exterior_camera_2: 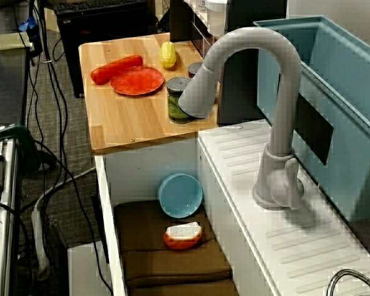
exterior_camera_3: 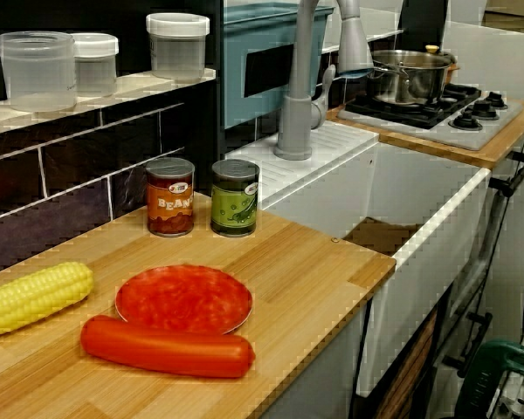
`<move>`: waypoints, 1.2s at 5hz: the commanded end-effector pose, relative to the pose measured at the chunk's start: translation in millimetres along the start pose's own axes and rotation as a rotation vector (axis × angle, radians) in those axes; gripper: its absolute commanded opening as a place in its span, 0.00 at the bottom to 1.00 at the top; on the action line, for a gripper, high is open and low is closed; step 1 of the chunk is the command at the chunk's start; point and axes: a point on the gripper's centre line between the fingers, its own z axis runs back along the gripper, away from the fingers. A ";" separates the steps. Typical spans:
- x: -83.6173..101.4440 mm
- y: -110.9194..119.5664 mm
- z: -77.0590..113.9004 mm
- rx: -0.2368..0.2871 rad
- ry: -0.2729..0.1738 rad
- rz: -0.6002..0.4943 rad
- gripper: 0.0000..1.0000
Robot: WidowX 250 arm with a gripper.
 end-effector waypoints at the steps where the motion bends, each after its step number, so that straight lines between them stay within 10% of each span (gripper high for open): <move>1: 0.0 0.0 0.0 0.000 0.000 0.000 1.00; 6: 75.9 150.3 -73.9 0.038 0.002 0.240 1.00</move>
